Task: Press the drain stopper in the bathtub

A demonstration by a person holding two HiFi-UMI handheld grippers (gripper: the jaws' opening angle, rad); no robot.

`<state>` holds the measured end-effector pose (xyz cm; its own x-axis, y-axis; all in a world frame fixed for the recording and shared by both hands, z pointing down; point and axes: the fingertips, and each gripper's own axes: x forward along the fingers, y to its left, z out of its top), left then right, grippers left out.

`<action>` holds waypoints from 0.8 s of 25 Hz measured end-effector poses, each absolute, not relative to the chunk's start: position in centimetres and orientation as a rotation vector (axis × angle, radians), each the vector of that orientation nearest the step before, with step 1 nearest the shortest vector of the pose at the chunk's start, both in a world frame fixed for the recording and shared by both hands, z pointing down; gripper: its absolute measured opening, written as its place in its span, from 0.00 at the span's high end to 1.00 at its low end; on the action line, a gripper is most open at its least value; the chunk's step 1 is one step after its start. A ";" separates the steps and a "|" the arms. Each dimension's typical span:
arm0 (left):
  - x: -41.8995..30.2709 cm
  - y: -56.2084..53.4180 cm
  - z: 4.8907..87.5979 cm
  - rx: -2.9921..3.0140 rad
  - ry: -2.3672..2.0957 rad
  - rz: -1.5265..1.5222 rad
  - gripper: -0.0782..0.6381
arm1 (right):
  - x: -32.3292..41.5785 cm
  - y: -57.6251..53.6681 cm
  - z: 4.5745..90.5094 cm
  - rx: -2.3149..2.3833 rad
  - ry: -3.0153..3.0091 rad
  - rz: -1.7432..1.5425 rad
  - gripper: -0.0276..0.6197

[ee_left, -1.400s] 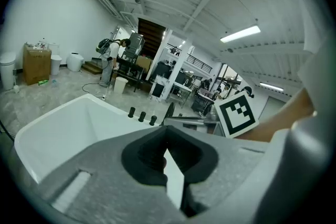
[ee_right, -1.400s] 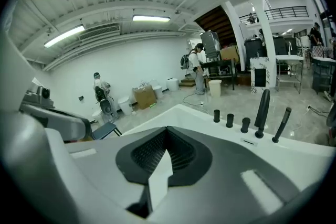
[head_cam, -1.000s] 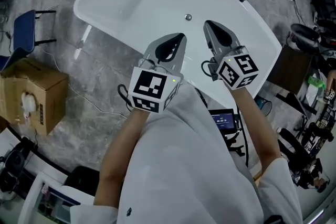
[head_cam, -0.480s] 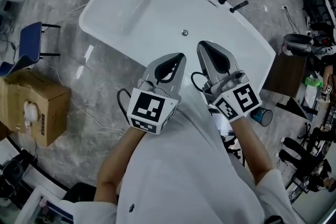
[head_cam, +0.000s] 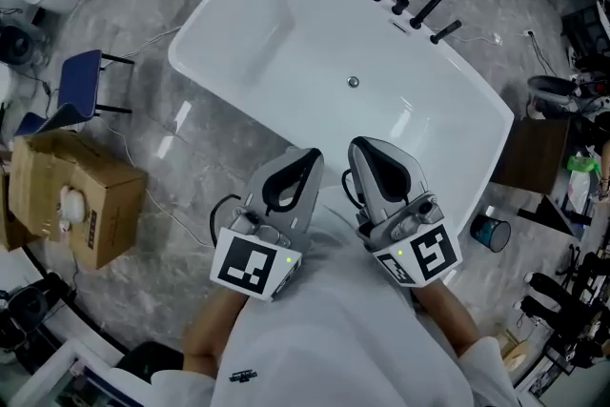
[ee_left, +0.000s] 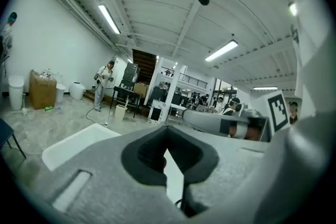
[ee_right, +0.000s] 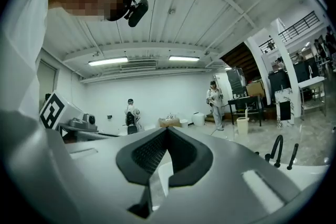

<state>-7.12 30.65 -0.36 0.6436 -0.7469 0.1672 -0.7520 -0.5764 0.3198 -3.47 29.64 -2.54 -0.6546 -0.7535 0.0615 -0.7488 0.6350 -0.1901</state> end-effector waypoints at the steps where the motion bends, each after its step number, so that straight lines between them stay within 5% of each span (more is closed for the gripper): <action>1: -7.7 31.3 -0.6 2.479 -1.202 0.015 0.89 | -3.7 30.3 -2.5 -1.307 2.819 -0.304 0.97; 20: -8.5 39.7 3.3 2.545 -1.165 0.281 0.89 | -7.7 41.9 2.5 -1.351 2.951 -0.445 0.97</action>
<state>-8.53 39.72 3.33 0.6464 -0.6973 0.3097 -0.7618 -0.6123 0.2115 -7.69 41.94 2.49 -0.6524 -0.7214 0.2323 -0.7579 0.6247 -0.1881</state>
